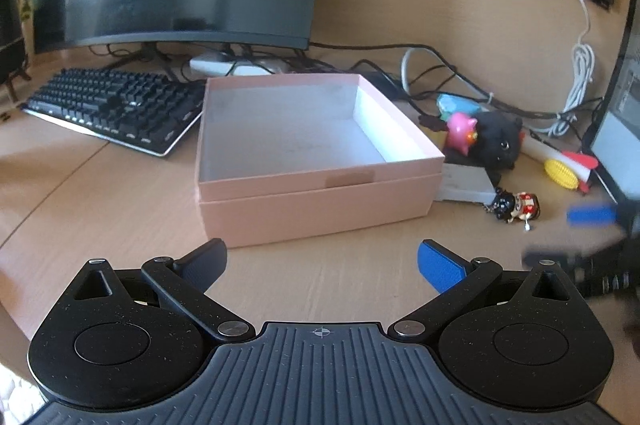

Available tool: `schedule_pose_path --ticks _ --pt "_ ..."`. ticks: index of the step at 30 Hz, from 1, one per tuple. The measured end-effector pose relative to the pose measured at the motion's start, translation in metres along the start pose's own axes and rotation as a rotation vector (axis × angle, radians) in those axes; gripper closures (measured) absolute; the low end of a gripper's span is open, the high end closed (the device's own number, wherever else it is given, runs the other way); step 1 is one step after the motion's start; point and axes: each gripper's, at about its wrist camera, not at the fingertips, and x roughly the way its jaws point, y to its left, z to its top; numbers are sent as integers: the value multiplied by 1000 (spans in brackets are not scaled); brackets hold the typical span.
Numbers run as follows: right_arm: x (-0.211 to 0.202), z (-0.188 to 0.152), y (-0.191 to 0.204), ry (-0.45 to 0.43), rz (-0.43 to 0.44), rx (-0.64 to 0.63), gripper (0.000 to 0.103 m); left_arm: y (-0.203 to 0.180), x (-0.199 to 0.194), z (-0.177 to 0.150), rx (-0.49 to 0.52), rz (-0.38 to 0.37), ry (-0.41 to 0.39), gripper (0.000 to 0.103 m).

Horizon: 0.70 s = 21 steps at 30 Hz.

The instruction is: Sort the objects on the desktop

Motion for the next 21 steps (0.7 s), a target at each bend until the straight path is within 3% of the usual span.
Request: schedule_pose_path --ticks 2,4,6,7,11,15,21 --pt "2 18 10 -71 -66 -68 1 4 0 1 -1 -2 18 0" --pt "16 38 10 -86 -62 -41 19 4 0 -1 11 -9 28 0" --pt "39 58 5 -58 -15 31 54 3 -1 -3 36 -10 36 0" --pt "49 65 5 -50 -17 50 57 3 -1 -4 43 -10 40 0" --pt "82 82 -2 -41 -62 71 57 8 -1 -7 43 -6 52 0" --pt "98 81 -15 11 -49 98 61 12 2 -10 26 -1 73 0" --pt "81 62 -22 54 64 171 61 1 12 -12 42 -31 99 0"
